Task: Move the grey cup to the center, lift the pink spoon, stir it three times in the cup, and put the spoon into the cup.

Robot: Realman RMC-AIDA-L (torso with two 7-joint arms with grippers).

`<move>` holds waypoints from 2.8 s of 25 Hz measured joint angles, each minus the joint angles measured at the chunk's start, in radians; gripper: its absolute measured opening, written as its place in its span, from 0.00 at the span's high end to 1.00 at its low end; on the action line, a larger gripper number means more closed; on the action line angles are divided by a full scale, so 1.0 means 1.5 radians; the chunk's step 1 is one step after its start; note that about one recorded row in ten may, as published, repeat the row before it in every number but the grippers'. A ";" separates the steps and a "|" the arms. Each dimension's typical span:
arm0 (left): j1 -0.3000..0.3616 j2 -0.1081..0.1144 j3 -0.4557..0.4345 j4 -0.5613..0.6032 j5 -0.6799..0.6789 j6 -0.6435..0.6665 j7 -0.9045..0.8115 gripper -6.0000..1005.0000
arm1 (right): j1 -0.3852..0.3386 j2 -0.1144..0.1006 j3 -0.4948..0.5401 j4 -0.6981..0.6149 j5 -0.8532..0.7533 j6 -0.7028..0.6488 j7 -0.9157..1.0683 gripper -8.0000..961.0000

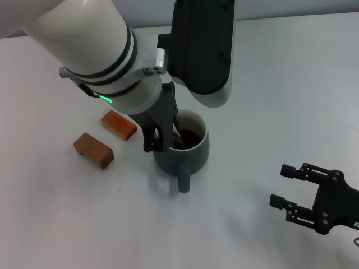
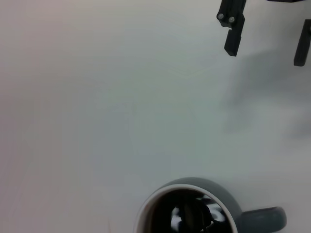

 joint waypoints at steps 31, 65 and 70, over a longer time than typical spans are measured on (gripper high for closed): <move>0.399 0.010 -0.431 -0.207 -1.012 -0.163 0.367 0.45 | 0.001 -0.001 0.004 -0.003 0.004 0.005 0.000 0.29; 0.468 0.048 -0.543 -0.837 -0.763 -0.041 1.044 0.17 | 0.003 -0.001 0.005 -0.005 0.002 0.021 0.001 0.29; 0.468 0.047 -0.540 -0.838 -0.755 -0.047 1.045 0.17 | 0.004 -0.001 0.002 -0.005 0.004 0.023 0.001 0.29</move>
